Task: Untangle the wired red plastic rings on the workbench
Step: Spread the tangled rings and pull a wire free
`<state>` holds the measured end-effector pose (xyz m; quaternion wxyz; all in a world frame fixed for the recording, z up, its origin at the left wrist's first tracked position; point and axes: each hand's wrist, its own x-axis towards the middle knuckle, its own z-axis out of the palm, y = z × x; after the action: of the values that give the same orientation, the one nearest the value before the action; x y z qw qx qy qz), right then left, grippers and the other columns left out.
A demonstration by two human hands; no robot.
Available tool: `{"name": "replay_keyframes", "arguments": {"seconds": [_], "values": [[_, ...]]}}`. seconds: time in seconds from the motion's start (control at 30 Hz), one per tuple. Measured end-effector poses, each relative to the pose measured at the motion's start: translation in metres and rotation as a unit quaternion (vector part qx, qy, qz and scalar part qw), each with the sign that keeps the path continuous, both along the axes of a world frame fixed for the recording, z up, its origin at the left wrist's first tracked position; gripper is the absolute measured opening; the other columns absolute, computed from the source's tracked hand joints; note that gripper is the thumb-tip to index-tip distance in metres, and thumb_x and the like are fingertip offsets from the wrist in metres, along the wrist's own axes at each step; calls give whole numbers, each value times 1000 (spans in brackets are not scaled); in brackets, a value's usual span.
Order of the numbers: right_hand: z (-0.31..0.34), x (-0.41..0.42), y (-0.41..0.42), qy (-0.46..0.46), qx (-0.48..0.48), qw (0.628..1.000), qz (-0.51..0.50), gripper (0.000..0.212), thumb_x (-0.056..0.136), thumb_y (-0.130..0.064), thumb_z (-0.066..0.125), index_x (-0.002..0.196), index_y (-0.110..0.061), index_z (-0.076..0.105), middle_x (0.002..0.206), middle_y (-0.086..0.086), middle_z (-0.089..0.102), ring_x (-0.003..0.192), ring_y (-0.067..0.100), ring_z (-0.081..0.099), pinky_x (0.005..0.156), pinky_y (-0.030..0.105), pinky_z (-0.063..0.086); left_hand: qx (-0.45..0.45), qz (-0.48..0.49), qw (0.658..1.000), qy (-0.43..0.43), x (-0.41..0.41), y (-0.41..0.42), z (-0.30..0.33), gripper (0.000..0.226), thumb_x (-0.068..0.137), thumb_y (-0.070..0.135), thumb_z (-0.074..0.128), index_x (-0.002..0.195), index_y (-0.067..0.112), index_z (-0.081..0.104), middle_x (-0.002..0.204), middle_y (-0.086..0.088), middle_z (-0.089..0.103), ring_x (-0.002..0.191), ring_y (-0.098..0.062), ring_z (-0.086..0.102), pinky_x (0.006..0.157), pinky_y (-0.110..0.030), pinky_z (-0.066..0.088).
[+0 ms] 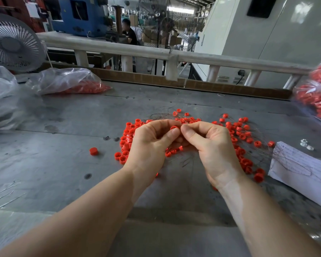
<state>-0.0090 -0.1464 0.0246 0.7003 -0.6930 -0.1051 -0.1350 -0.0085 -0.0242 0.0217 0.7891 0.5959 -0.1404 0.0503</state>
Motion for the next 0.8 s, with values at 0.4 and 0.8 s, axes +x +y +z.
{"name": "replay_keyframes", "arguments": {"seconds": [0.4, 0.8], "values": [[7, -4, 1, 41, 60, 996, 50, 19, 66, -23, 69, 72, -4, 69, 62, 6, 69, 55, 12, 66, 51, 17, 49, -8, -4, 1000, 2, 0, 3, 1, 17, 63, 12, 70, 80, 6, 71, 73, -8, 73, 71, -19, 72, 67, -23, 57], [6, -2, 0, 65, 88, 993, 50, 16, 66, -24, 68, 70, -9, 71, 66, 12, 69, 60, 19, 66, 55, 24, 52, -16, -11, 1000, 14, -2, 4, 1, 15, 65, 10, 70, 80, 9, 73, 77, -7, 74, 75, -18, 72, 69, -23, 57]]}}
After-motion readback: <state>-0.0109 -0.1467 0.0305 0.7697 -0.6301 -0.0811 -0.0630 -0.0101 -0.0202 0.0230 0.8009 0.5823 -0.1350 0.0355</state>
